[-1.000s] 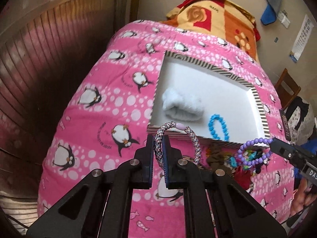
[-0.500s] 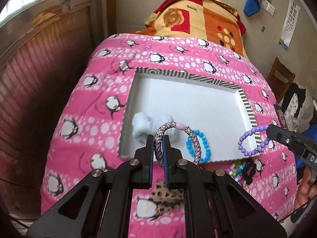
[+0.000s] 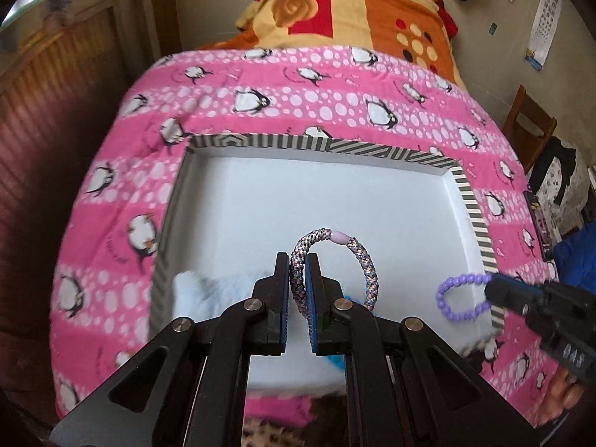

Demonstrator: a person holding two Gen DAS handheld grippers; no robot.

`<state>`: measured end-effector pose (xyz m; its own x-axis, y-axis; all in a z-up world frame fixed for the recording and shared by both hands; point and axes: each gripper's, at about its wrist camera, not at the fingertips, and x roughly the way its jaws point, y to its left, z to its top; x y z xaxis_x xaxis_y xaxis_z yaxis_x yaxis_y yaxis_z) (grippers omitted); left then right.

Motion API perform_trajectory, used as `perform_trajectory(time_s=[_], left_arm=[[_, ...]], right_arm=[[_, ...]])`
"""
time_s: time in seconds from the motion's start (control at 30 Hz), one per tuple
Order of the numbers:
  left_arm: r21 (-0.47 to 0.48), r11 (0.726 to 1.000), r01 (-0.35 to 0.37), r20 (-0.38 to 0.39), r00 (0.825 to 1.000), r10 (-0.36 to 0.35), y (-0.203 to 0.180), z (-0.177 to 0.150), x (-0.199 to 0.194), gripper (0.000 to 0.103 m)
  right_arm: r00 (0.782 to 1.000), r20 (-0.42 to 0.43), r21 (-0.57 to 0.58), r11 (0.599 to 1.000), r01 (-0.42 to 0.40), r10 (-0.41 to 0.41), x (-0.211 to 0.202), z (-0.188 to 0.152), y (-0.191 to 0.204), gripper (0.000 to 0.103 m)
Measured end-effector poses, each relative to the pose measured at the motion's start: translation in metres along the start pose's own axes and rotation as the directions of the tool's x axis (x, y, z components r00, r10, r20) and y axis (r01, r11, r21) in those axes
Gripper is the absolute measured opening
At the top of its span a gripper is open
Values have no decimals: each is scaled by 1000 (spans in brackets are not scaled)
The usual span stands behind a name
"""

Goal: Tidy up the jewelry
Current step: 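Lower the rope bracelet into the tray with the left gripper while the right lowers the purple bracelet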

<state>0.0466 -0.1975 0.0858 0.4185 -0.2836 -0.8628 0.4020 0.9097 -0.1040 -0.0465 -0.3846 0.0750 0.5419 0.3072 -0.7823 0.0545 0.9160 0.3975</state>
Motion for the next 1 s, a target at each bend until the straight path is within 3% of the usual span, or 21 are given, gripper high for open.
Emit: perform_trajectory(time_s=[0.33, 0.57, 0.63, 0.7, 0.77, 0.83, 1.0], left_arm=[[-59, 996, -71, -94, 993, 65, 24, 11, 53, 7], [-62, 994, -91, -90, 992, 85, 26, 13, 61, 9], [-55, 993, -101, -89, 991, 95, 25, 13, 59, 18], [-57, 994, -96, -83, 992, 91, 25, 13, 55, 30], [-67, 994, -90, -62, 994, 86, 26, 11, 44, 40], [-69, 993, -97, -35, 995, 95, 27, 8, 31, 50], [-59, 989, -133, 25, 991, 135, 27, -5, -1, 51]], right_arm=[[987, -142, -51, 995, -89, 81, 67, -6, 27, 8], [975, -215, -20, 998, -53, 47, 90, -8, 20, 8], [980, -194, -22, 998, -55, 50, 83, -7, 20, 9], [983, -175, -34, 998, -53, 47, 74, -8, 22, 17], [987, -154, -29, 999, -46, 41, 63, -9, 23, 39], [990, -134, -18, 999, -36, 33, 56, -10, 22, 40], [997, -73, 8, 1000, 16, -15, 33, -15, 25, 40]])
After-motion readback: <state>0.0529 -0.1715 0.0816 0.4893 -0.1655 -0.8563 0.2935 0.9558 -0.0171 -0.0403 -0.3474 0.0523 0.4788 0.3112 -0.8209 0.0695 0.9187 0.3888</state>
